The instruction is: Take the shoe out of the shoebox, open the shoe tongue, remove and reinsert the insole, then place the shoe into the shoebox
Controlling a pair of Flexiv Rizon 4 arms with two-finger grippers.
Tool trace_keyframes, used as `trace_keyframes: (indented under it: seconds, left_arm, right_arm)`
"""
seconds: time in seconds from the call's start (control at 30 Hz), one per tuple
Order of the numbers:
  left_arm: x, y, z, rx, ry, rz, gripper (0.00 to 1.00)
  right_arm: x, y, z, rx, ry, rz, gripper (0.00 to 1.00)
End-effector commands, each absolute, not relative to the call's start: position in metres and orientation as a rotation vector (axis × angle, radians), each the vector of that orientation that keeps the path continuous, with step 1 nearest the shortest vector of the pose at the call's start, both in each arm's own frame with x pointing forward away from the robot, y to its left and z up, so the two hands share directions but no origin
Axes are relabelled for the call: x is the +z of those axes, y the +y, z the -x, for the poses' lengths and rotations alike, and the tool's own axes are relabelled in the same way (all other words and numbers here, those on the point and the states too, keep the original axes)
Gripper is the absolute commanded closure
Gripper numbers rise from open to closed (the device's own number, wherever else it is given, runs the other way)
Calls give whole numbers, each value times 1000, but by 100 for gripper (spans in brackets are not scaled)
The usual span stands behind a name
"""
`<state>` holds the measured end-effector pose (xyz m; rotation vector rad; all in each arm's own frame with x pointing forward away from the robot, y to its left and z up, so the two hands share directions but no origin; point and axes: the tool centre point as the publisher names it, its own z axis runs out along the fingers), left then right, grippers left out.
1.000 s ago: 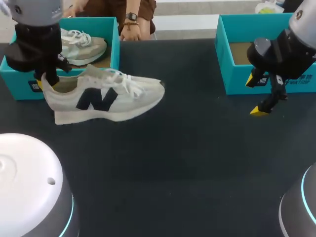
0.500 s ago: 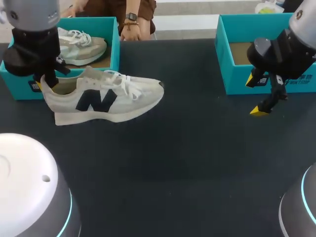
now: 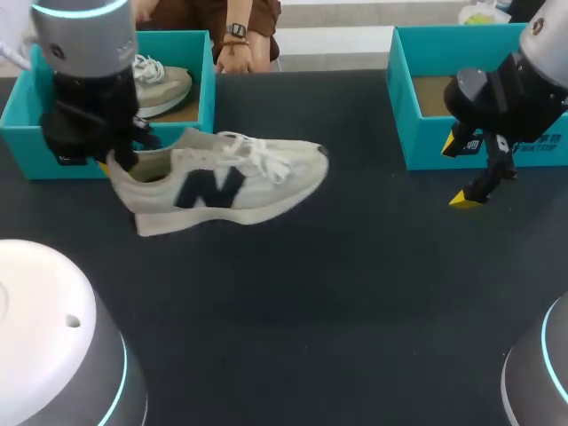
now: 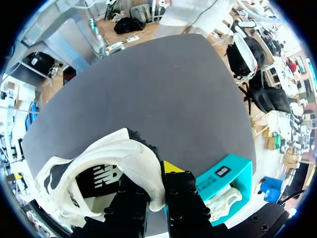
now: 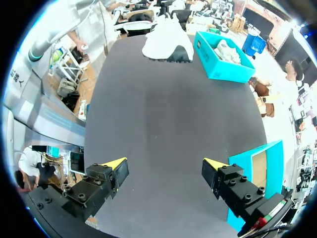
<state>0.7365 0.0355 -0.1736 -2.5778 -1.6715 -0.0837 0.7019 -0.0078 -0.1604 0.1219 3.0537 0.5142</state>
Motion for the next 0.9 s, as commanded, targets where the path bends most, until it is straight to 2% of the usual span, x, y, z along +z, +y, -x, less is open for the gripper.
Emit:
trace_keyframes:
  seconds: [0.03, 0.47, 0.9]
  left_arm:
    - [-185, 7, -740, -88, -1650, 2574, 100]
    - [-214, -39, -733, -225, -1579, 2614, 100]
    - [-281, -63, -733, -323, -1576, 2586, 100]
  right_arm:
    - [-161, -7, -704, 510, 3058, -122, 0]
    - [-161, -7, -704, 510, 3058, -122, 0]
    - [-161, -7, -704, 510, 3058, -122, 0]
